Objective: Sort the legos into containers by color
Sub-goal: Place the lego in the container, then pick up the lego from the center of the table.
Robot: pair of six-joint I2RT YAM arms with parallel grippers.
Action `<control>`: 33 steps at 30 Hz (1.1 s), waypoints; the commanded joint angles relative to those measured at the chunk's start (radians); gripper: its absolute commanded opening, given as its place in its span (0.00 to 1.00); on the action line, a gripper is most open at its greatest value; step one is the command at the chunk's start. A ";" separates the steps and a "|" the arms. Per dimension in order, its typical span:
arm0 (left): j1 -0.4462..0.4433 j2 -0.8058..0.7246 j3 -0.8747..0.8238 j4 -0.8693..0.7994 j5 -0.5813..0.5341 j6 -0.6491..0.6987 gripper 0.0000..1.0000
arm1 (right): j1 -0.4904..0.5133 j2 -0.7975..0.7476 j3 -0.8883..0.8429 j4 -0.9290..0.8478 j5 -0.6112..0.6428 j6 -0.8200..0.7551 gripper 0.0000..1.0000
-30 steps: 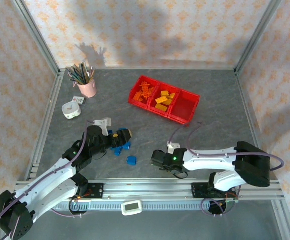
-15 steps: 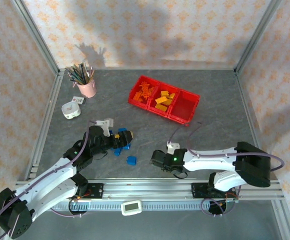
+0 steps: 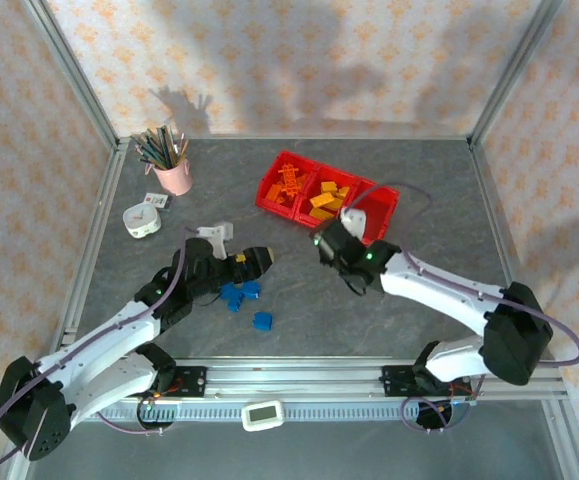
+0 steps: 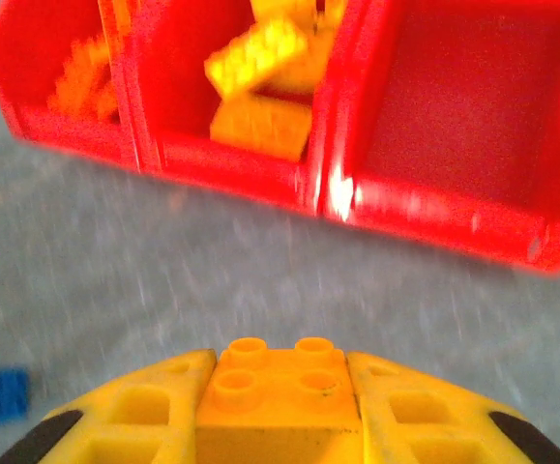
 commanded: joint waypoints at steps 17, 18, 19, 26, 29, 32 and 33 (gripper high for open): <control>-0.019 0.185 0.117 0.121 -0.085 -0.036 0.99 | -0.306 0.629 0.566 0.081 -0.134 -0.331 0.39; -0.019 0.185 0.119 0.119 -0.086 -0.035 0.99 | -0.309 0.646 0.588 0.074 -0.136 -0.334 0.41; -0.020 0.182 0.119 0.117 -0.087 -0.033 0.99 | -0.311 0.657 0.608 0.066 -0.136 -0.339 0.46; -0.020 0.155 0.117 0.097 -0.111 -0.015 0.99 | -0.287 0.562 0.574 0.059 -0.156 -0.348 0.57; -0.019 0.140 0.112 0.089 -0.117 -0.013 0.99 | -0.249 0.480 0.498 0.077 -0.158 -0.356 0.59; -0.018 0.111 0.101 0.071 -0.140 -0.011 0.99 | -0.206 0.397 0.400 0.089 -0.153 -0.340 0.62; -0.018 0.100 0.100 0.061 -0.149 -0.009 0.99 | -0.193 0.373 0.368 0.098 -0.159 -0.339 0.63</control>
